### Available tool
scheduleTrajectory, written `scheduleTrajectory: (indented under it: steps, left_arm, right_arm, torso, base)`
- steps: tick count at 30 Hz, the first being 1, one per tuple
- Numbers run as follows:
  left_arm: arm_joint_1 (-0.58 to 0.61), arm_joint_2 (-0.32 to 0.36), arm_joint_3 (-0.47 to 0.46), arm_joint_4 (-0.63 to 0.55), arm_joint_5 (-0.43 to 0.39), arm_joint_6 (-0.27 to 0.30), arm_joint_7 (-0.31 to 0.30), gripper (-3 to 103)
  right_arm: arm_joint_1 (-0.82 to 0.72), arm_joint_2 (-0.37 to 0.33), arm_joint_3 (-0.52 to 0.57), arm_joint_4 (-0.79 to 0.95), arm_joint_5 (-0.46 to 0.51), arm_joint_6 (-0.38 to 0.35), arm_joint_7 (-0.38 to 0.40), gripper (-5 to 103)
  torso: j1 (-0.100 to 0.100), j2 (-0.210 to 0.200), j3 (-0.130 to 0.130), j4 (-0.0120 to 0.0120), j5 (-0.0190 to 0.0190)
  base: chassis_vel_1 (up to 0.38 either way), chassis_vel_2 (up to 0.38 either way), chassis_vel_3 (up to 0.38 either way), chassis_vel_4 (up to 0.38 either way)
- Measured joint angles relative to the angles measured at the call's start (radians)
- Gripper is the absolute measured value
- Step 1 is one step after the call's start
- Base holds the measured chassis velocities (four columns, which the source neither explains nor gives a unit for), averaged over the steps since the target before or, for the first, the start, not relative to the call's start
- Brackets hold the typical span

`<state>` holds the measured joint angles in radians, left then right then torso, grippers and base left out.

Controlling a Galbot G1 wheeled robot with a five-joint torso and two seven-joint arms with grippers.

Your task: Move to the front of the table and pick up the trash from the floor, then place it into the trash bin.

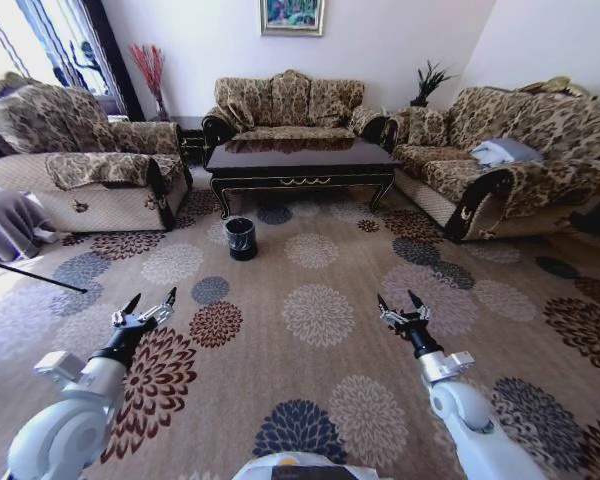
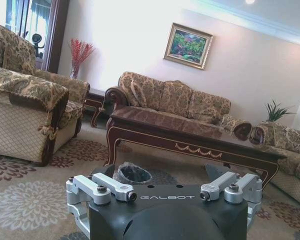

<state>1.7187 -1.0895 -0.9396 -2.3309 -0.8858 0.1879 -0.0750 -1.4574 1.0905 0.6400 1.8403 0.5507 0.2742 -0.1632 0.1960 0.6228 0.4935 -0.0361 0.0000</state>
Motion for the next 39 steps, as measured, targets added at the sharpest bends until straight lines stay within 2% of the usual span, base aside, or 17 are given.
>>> scheduleTrajectory:
  steps: [12,18,21,25,39]
  left_arm:
    - [-0.007,0.0,0.0,0.008,0.005,0.0,0.002,100]
    - [-0.011,-0.001,0.0,0.014,0.011,-0.002,0.005,100]
    - [-0.015,-0.001,-0.002,0.026,0.013,-0.003,0.006,100]
    - [-0.022,-0.001,-0.006,0.041,0.018,-0.004,0.01,100]
    - [-0.066,0.033,-0.086,0.154,-0.012,-0.011,0.028,100]
  right_arm:
    - [0.001,0.0,-0.001,0.005,0.0,-0.001,0.003,100]
    - [0.0,-0.006,0.0,0.032,-0.006,-0.023,0.055,100]
    - [-0.001,-0.031,0.021,0.071,-0.04,-0.04,0.085,100]
    - [-0.001,-0.067,0.037,0.102,-0.055,-0.042,0.086,100]
    - [-0.007,-0.155,0.051,0.161,-0.051,-0.058,0.103,100]
  torso:
    - [0.019,0.049,0.03,0.0,0.0]
    - [0.028,0.07,0.043,0.0,0.0002]
    - [0.036,0.089,0.054,0.0,0.0002]
    - [0.042,0.105,0.063,0.0,-0.0001]
    - [0.07,0.17,0.1,0.0,0.0]
  base:
    - [0.0,0.0,0.0,0.0]
    - [0.0,0.0,0.0,0.0]
    - [0.0,0.0,0.0,0.0]
    - [0.0,0.0,0.0,0.0]
    - [0.0,0.0,0.0,0.0]
